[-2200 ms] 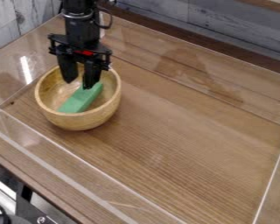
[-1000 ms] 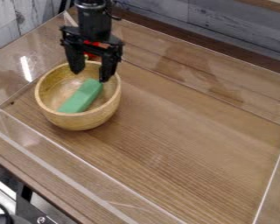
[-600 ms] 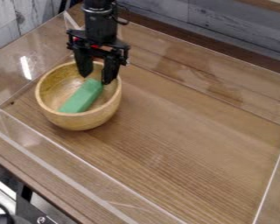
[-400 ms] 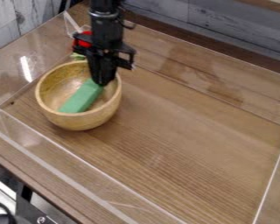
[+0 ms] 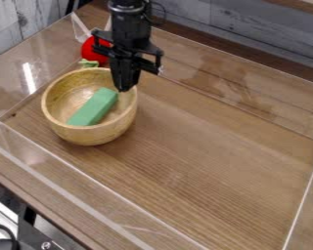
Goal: Remove the green block from the brown bowl and put it on the table
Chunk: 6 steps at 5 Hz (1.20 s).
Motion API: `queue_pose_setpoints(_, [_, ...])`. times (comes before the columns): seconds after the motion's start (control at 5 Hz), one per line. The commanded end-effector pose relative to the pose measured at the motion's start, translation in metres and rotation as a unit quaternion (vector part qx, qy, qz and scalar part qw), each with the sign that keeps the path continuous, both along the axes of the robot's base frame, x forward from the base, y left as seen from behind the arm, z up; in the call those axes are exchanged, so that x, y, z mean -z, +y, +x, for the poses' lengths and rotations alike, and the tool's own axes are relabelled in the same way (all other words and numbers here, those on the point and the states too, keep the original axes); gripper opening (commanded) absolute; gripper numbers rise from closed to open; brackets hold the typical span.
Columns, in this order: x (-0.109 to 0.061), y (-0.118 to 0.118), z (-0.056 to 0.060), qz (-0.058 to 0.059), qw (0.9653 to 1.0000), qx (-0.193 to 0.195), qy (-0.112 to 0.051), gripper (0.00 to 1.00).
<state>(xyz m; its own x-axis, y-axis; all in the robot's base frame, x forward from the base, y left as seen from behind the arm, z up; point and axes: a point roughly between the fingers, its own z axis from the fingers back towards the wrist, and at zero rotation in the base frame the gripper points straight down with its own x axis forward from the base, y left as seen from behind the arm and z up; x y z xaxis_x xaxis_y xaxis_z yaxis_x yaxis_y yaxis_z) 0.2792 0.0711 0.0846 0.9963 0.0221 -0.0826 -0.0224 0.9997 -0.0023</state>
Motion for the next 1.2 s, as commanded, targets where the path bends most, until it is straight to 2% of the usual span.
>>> queue_pose_setpoints(0.0, [-0.020, 0.005, -0.008, 0.004, 0.9994, 0.024, -0.024, 1.00])
queue_pose_setpoints(0.4, [-0.020, 0.014, -0.020, 0.001, 0.9998, 0.010, -0.019, 1.00])
queue_pose_setpoints(0.8, [-0.005, 0.016, -0.025, 0.001, 0.9987, 0.049, -0.014, 1.00])
queue_pose_setpoints(1.0, [0.001, 0.025, -0.034, 0.000, 0.9994, 0.032, -0.012, 0.00])
